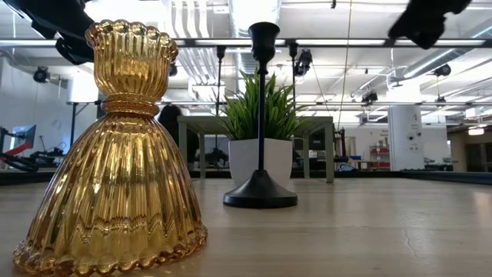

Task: Pick & Place candle stick holders
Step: Put the orange candle holder on the shelf

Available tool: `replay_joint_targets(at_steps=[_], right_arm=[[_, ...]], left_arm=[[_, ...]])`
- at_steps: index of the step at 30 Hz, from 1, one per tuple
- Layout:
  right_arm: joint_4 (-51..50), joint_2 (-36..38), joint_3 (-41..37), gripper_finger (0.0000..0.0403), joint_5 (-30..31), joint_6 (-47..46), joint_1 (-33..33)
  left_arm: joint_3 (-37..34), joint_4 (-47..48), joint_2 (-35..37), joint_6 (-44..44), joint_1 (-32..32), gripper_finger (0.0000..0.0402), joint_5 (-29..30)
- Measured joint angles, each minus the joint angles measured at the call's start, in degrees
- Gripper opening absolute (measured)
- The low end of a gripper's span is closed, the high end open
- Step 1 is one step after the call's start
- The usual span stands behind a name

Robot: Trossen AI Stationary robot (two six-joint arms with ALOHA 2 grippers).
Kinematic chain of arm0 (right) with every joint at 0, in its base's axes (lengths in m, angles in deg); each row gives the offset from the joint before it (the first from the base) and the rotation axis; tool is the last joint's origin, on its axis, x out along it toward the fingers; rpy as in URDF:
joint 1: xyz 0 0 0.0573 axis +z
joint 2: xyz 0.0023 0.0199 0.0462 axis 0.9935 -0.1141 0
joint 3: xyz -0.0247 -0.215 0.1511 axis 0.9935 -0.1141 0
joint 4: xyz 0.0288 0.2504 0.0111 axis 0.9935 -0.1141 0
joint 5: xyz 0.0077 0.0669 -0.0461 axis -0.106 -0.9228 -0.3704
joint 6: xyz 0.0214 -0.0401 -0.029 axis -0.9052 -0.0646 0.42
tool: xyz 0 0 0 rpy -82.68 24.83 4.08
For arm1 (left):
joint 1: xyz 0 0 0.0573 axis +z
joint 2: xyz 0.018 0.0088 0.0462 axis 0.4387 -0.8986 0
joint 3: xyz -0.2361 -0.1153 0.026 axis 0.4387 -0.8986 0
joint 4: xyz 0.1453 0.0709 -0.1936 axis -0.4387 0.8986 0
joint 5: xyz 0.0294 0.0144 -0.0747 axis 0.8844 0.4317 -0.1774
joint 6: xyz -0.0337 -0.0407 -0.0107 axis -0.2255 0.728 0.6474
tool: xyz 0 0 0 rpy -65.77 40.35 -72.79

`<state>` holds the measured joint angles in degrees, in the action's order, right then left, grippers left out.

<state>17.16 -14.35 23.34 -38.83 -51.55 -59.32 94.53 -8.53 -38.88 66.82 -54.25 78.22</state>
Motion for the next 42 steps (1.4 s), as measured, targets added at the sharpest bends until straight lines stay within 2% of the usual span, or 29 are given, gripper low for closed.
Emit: replay_joint_targets(at_steps=[5, 11, 17, 20, 24, 31, 38, 42], right_arm=[[-8.6, -8.4, 5.4, 0.0008, 1.4, -11.1, 6.9], [-21.8, -18.3, 15.5, 0.0008, 2.6, -23.8, 13.8], [-37.1, -26.9, 22.5, 0.0008, 2.9, -42.6, 22.0], [-41.0, -29.7, 24.1, 0.0008, 2.9, -51.9, 26.5], [-43.2, -32.7, 24.9, 0.0008, 2.9, -63.5, 31.7], [-43.2, -36.4, 26.0, 0.0008, 2.5, -76.8, 38.3], [-39.0, -40.7, 28.4, 0.0008, -4.5, -83.8, 43.0], [-36.6, -43.6, 28.8, 0.0008, -4.8, -84.6, 43.6]], left_arm=[[0.0, -0.6, 0.0, -3.9, 0.0, 0.0255, 4.6], [0.0, -4.0, 0.1, -10.2, 0.0, 0.0255, 10.4], [0.0, -8.9, 0.1, -11.9, 0.0, 0.0255, 12.2], [0.0, -10.1, 0.1, -14.4, 0.0, 0.0255, 12.2], [0.0, -11.7, 0.1, -17.3, 0.0, 0.0255, 12.9], [0.0, -13.4, 0.1, -22.0, 0.1, 0.0255, 13.3], [0.0, -14.3, 0.2, -24.5, 0.2, 0.0255, 14.3], [0.0, -14.4, 0.2, -24.5, 0.4, 0.0255, 14.3]])
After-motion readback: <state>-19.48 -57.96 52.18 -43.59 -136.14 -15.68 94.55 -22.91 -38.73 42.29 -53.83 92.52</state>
